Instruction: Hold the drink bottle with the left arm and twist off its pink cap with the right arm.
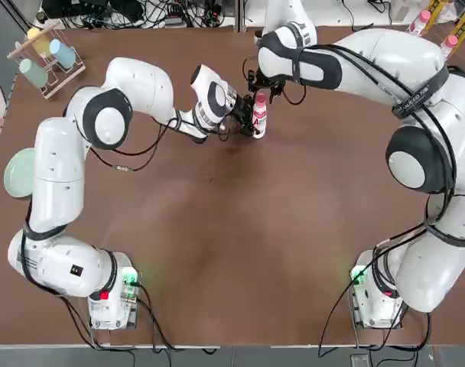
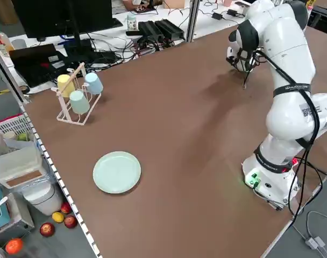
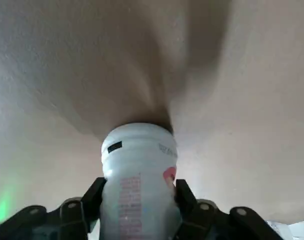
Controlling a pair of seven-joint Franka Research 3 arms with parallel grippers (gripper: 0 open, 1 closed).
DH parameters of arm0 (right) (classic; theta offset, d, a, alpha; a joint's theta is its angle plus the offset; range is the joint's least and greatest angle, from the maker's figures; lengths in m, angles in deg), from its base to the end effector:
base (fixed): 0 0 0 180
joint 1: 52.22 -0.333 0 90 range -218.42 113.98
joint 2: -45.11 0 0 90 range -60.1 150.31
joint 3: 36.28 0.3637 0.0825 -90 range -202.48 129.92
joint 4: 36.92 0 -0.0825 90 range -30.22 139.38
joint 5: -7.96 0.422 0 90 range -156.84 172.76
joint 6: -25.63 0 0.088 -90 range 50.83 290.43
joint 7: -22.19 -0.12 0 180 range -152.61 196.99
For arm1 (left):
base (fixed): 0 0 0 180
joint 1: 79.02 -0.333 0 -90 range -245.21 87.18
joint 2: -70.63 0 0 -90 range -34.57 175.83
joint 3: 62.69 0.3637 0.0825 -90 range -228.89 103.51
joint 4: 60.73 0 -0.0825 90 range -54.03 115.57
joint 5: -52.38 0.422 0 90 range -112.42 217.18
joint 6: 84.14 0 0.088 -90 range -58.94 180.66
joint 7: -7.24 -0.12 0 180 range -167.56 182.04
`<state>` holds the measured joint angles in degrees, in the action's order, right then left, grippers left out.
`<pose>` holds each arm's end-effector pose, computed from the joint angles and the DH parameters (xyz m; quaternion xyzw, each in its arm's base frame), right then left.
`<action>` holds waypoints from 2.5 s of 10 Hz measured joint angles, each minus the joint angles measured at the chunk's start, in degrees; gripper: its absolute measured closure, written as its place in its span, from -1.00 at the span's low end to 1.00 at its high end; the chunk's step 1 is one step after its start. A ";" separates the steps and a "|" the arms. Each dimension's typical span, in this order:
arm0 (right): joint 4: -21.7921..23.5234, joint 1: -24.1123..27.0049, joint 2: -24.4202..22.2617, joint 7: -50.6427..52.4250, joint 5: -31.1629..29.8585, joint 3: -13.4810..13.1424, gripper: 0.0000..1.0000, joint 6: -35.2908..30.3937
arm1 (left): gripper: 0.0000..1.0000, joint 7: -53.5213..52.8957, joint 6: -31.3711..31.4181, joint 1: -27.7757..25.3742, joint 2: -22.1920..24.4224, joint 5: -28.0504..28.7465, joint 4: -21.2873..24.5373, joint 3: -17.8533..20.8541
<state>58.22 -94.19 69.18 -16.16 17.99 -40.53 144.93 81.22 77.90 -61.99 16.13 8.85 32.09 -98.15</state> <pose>0.5599 0.4542 0.3788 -0.9971 0.0449 0.0364 0.0493 0.5538 -0.5371 0.1488 0.7001 0.5912 -0.2841 0.2822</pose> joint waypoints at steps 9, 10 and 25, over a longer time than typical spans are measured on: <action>-0.50 -0.18 0.00 -5.16 -1.37 0.23 -0.38 0.00 | -0.25 0.03 0.00 0.01 -0.02 0.00 -0.03 0.00; -0.53 -0.41 -0.01 -5.61 -1.37 0.34 -0.38 0.00 | -0.25 0.04 0.00 0.01 -0.02 0.00 -0.03 0.00; -0.75 -0.75 -0.09 -6.21 -1.38 0.29 0.15 -0.06 | -0.25 0.15 -0.02 0.01 -0.08 0.00 -0.14 0.03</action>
<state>57.47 -94.94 69.09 -22.37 16.61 -40.24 144.87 81.37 77.89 -61.98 16.04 8.85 31.95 -98.13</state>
